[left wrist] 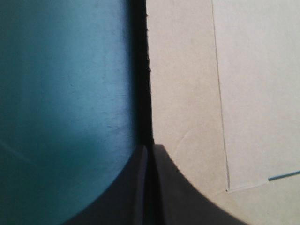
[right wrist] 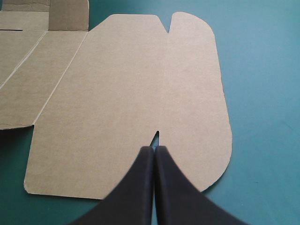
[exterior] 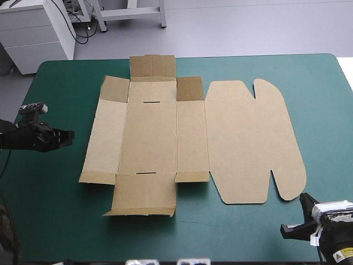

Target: Fold the box

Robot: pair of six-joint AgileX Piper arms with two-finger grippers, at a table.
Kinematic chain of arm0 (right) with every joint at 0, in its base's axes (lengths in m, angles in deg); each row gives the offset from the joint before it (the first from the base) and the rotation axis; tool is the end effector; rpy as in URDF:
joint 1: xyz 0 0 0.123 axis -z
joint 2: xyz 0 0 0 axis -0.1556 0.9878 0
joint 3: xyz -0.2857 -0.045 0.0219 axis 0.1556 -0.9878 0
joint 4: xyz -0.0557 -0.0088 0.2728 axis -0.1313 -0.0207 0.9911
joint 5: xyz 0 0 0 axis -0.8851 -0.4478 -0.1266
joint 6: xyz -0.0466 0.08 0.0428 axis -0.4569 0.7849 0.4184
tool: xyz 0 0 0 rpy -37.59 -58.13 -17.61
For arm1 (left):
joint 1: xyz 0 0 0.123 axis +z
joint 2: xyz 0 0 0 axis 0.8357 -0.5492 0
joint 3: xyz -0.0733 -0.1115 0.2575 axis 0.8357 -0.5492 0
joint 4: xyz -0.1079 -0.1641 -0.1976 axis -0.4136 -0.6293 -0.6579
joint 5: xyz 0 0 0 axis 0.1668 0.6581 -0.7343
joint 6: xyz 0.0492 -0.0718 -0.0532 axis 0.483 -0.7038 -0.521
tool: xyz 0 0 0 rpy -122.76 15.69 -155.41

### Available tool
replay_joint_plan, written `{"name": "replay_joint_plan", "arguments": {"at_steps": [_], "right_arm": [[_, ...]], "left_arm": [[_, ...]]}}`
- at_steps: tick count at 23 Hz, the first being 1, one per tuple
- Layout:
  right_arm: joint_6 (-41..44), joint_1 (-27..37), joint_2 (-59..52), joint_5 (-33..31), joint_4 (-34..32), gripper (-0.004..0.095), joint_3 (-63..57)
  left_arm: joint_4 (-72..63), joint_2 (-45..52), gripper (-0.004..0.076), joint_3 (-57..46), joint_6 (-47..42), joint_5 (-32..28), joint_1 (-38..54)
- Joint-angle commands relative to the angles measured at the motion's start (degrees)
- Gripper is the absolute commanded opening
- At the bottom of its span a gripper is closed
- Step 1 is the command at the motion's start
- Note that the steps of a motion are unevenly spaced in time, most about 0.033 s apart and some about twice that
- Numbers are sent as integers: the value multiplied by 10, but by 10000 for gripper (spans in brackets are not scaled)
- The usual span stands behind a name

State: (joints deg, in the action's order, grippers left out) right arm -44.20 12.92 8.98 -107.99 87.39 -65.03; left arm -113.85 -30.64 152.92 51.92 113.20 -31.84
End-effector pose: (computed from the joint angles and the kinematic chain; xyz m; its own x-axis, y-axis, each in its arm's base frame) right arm 0.0594 0.0148 0.2837 -0.3419 -0.0562 -0.9380 -0.1334 0.9910 -0.0107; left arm 0.3110 0.0865 0.2698 -0.8708 -0.0986 -0.4816 0.0845 0.9351 -0.3442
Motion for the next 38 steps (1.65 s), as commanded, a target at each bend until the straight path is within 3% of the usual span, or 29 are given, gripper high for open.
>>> {"name": "replay_joint_plan", "arguments": {"at_steps": [1,4,13,17,22,24,25,27,33,38], "right_arm": [[-1,1,9,40,3,-19,18],[-1,1,9,40,3,-19,18],[-1,1,9,40,3,-19,18],[-1,1,9,40,3,-19,18],[-1,1,9,40,3,-19,18],[-1,1,9,40,3,-19,18],[-1,1,9,40,3,-19,18],[-1,1,9,40,3,-20,18],[-1,1,9,40,3,-19,18],[-1,1,9,40,3,-19,18]], "left_arm": [[-42,-45,16,68,1,90,0],[-83,-96,15,105,1,152,0],[-95,-146,15,109,-32,143,-1],[-89,-146,26,108,6,146,-12],[-81,-146,161,107,37,148,-25],[-80,-146,279,107,37,151,-29],[-80,-146,379,107,34,150,-29],[-75,-146,475,107,6,149,-29],[-63,-148,479,107,-24,151,-35],[-15,-162,479,107,-33,151,-99]]}}
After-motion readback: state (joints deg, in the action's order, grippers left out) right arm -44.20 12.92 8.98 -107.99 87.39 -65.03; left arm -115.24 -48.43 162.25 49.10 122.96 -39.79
